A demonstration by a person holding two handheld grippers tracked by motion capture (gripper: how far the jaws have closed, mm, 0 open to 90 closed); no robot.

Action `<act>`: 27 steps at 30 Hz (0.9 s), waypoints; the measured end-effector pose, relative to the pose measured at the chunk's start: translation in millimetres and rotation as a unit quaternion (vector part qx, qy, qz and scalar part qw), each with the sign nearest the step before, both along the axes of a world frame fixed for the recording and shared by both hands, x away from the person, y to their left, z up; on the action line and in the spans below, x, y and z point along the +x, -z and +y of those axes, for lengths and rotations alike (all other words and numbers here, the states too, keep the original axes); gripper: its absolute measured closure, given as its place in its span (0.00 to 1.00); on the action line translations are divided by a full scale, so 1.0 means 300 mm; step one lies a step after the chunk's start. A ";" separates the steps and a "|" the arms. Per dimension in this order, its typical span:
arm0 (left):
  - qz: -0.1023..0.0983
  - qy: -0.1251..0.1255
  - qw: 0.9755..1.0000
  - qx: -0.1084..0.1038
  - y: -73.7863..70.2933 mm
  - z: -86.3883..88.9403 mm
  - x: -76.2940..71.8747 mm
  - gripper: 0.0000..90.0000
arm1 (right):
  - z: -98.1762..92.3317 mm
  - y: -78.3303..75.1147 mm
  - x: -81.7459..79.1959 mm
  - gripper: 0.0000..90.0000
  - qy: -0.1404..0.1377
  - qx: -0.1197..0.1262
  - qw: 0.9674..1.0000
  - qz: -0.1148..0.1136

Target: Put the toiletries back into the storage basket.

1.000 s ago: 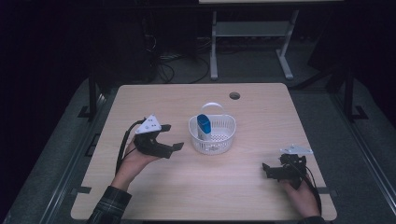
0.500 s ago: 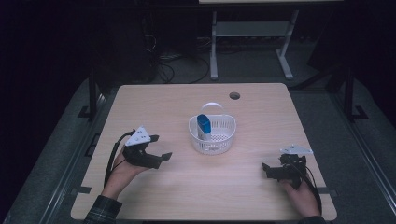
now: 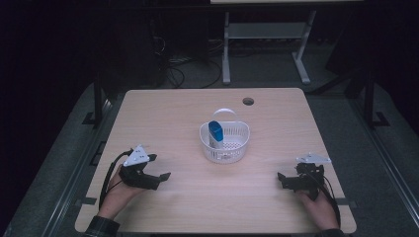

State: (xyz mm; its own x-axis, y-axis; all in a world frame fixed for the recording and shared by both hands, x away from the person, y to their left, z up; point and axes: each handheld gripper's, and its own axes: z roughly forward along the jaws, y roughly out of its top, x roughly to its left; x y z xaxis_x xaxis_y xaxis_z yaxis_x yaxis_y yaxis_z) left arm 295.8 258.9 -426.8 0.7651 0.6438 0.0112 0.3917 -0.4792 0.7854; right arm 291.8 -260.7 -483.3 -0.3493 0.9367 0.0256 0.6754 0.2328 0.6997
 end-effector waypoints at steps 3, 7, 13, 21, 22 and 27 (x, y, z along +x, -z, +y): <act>0.007 -0.001 1.000 0.015 0.013 0.014 -0.009 0.15 | 0.000 0.000 0.000 0.01 0.000 0.000 1.000 0.000; 0.019 -0.006 0.999 0.029 0.033 0.033 -0.019 0.15 | 0.000 0.000 0.000 0.01 0.000 0.000 1.000 0.000; 0.036 -0.019 0.998 0.050 0.063 0.066 -0.031 0.15 | 0.000 0.000 0.000 0.01 0.000 0.000 1.000 0.000; 0.060 -0.030 0.995 0.080 0.104 0.098 -0.037 0.15 | 0.000 0.000 0.000 0.01 0.000 0.000 1.000 0.000; 0.062 -0.031 0.994 0.082 0.106 0.100 -0.037 0.15 | 0.000 0.000 0.000 0.01 0.000 0.000 1.000 0.000; 0.069 -0.036 0.993 0.088 0.121 0.099 -0.035 0.15 | 0.000 0.000 0.000 0.01 0.000 0.000 1.000 0.000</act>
State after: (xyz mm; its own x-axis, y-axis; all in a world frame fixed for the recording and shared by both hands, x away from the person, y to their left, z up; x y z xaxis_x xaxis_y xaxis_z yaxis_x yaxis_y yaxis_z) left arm 285.2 288.7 -463.0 0.7194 0.6941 0.0265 0.5285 -0.5717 0.6276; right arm 291.8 -260.7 -483.3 -0.3492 0.9367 0.0260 0.6756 0.2325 0.6997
